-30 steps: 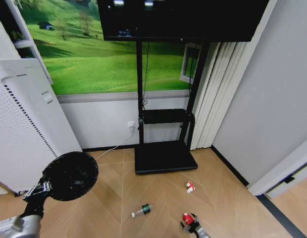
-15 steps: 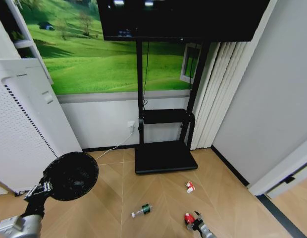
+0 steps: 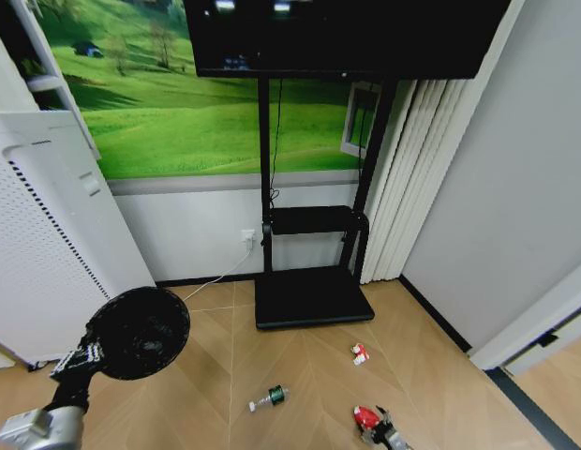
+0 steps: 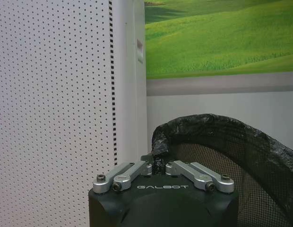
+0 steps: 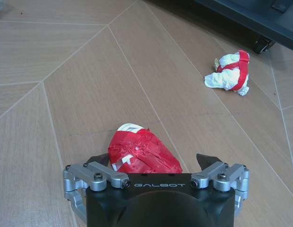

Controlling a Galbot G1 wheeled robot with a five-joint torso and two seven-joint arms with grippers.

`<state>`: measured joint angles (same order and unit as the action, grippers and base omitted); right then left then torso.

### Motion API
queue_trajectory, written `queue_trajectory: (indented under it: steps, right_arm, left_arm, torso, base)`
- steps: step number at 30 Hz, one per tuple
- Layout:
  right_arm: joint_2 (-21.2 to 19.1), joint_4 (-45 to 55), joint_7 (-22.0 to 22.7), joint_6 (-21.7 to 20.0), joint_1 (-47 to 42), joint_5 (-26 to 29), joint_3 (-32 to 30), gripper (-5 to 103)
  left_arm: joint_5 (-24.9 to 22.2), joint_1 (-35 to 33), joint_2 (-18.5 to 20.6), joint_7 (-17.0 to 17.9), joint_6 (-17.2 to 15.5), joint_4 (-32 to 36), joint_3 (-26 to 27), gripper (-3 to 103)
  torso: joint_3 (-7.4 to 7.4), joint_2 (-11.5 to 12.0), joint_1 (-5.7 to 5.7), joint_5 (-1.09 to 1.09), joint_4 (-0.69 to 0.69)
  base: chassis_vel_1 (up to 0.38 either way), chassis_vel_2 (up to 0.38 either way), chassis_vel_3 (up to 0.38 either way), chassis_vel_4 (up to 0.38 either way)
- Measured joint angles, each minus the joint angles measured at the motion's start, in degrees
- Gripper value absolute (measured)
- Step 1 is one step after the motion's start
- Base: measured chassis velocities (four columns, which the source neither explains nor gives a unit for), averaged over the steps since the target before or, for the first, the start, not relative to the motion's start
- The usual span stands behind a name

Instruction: Pick up the trash bin and place the garbage on the floor into it.

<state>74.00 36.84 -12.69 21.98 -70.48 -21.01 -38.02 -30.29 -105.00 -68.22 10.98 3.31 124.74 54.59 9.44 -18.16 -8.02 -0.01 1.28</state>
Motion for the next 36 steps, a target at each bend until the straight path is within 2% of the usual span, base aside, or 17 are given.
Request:
queue_trajectory:
  steps: [3, 8, 10, 11, 13, 15, 16, 20, 26, 36]
  right_arm:
    - [0.05, -0.05, -0.02, 0.00, 0.02, -0.18, -0.07, 102]
    - [0.08, -0.26, -0.14, 0.22, 0.19, -0.78, -0.34, 89]
    - [0.08, -0.26, -0.14, 0.27, 0.19, -0.84, -0.36, 89]
    - [0.08, -0.21, -0.15, 0.34, 0.18, -0.94, -0.38, 82]
    - [0.09, -0.18, -0.16, 0.36, 0.19, -0.99, -0.39, 78]
    - [0.09, -0.17, -0.29, 0.40, 0.14, -1.16, -0.50, 68]
    - [0.09, -0.17, -0.29, 0.40, 0.14, -1.16, -0.50, 68]
    - [0.07, -0.22, -0.28, 0.43, 0.09, -1.30, -0.79, 55]
    - [0.06, -0.23, -0.25, 0.44, 0.10, -1.36, -0.86, 43]
    - [0.12, -0.47, -0.35, 0.53, 0.28, -1.48, -0.85, 40]
  left_arm:
    - [0.00, -0.02, -0.01, 0.01, 0.07, 0.06, 0.08, 7]
    - [-0.09, -0.12, -0.07, 0.05, 0.29, 0.25, 0.30, 7]
    - [-0.10, -0.12, -0.07, 0.06, 0.32, 0.26, 0.30, 7]
    - [-0.12, -0.02, -0.07, 0.08, 0.32, 0.28, 0.29, 7]
    - [-0.14, 0.04, -0.07, 0.10, 0.32, 0.32, 0.26, 7]
    - [-0.19, 0.16, -0.06, 0.12, 0.33, 0.33, 0.12, 7]
    - [-0.19, 0.16, -0.06, 0.12, 0.33, 0.33, 0.12, 7]
    - [-0.29, 0.29, 0.03, 0.16, 0.32, 0.33, 0.04, 7]
    - [-0.36, 0.48, 0.13, 0.18, 0.30, 0.25, 0.00, 7]
    - [-0.35, 0.89, 0.14, 0.22, 0.29, -0.25, -0.32, 7]
  torso:
    - [0.00, 0.00, 0.00, -0.01, 0.00]
    - [0.00, 0.00, 0.00, -0.01, 0.01]
    - [0.00, 0.00, 0.00, -0.01, 0.01]
    - [0.00, 0.00, 0.00, 0.00, 0.01]
    - [0.00, 0.00, 0.00, 0.01, 0.01]
    - [0.00, 0.00, 0.00, 0.01, 0.00]
    - [0.00, 0.00, 0.00, 0.01, 0.00]
    - [0.00, 0.00, 0.00, 0.01, -0.01]
    - [0.00, 0.00, 0.00, -0.03, 0.00]
    - [0.00, 0.00, 0.00, -0.02, 0.01]
  base:
    - [0.000, 0.000, 0.000, 0.000]
    - [0.000, 0.000, 0.000, 0.000]
    - [0.000, 0.000, 0.000, 0.000]
    - [0.000, 0.000, 0.000, 0.000]
    - [0.000, 0.000, 0.000, 0.000]
    - [0.000, 0.000, 0.000, 0.000]
    - [0.000, 0.000, 0.000, 0.000]
    - [0.000, 0.000, 0.000, 0.000]
    - [0.000, 0.000, 0.000, 0.000]
    - [0.000, 0.000, 0.000, 0.000]
